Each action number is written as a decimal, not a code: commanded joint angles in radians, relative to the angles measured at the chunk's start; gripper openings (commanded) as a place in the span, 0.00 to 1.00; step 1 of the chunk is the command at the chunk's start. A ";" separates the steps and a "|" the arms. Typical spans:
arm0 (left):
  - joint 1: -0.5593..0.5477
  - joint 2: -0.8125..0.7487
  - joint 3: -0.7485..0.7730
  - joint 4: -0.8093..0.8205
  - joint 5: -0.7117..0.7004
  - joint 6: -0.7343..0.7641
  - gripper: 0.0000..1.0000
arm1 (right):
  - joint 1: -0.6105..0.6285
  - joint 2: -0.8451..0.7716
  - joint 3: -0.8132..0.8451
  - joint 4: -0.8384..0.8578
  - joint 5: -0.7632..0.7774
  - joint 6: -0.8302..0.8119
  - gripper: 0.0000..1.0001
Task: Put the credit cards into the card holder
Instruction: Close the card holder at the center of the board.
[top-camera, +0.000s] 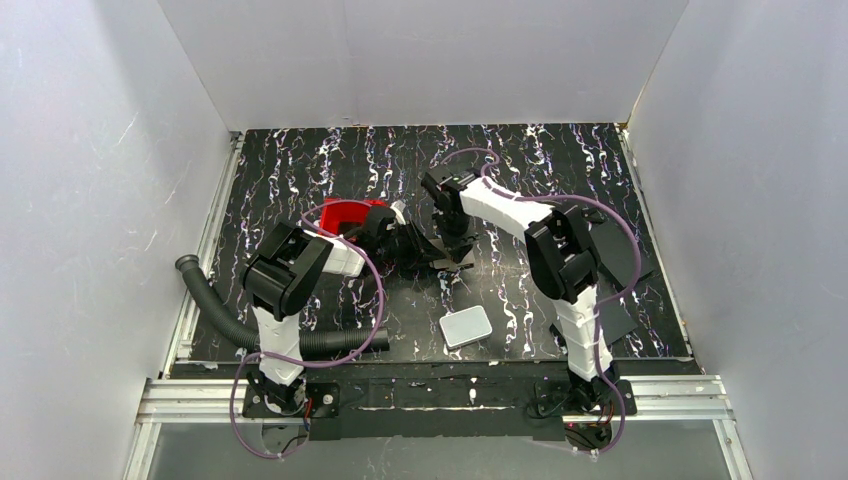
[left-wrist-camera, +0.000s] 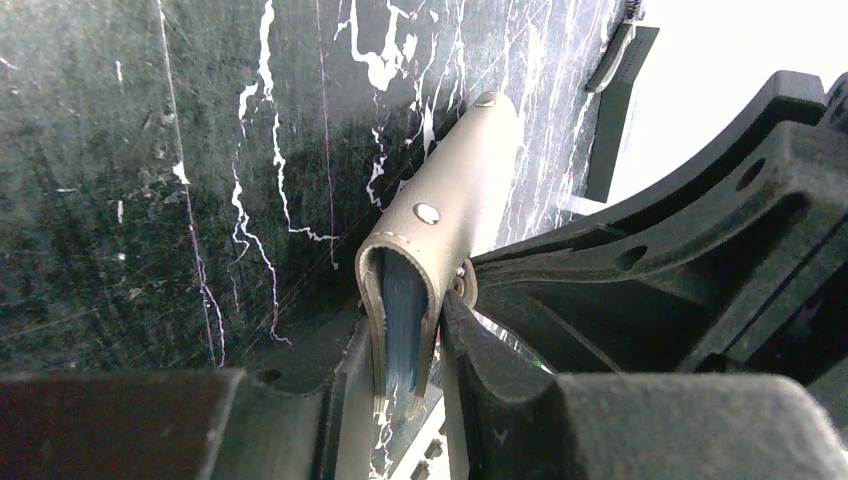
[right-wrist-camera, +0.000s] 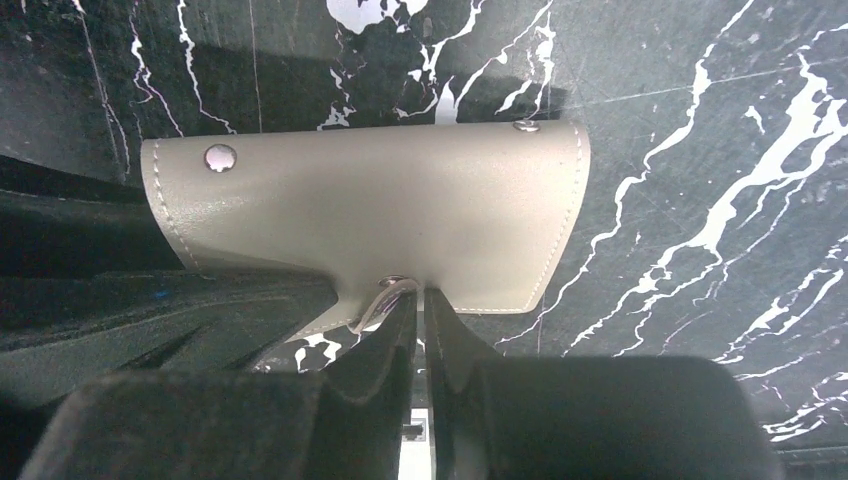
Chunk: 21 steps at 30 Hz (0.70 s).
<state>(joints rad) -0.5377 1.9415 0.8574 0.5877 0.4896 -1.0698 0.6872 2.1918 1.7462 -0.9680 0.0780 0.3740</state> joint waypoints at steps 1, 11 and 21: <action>-0.045 -0.025 -0.007 -0.022 0.101 -0.058 0.00 | 0.018 0.210 -0.093 0.242 0.184 0.026 0.18; -0.053 0.010 -0.015 -0.023 0.072 -0.072 0.00 | -0.024 -0.004 -0.172 0.303 0.139 -0.058 0.38; -0.051 0.032 -0.030 -0.023 0.075 -0.079 0.00 | -0.124 -0.344 -0.393 0.450 -0.159 -0.173 0.55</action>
<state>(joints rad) -0.5518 1.9491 0.8570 0.6258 0.4961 -1.1393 0.6102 1.9324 1.4300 -0.6857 0.0399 0.2493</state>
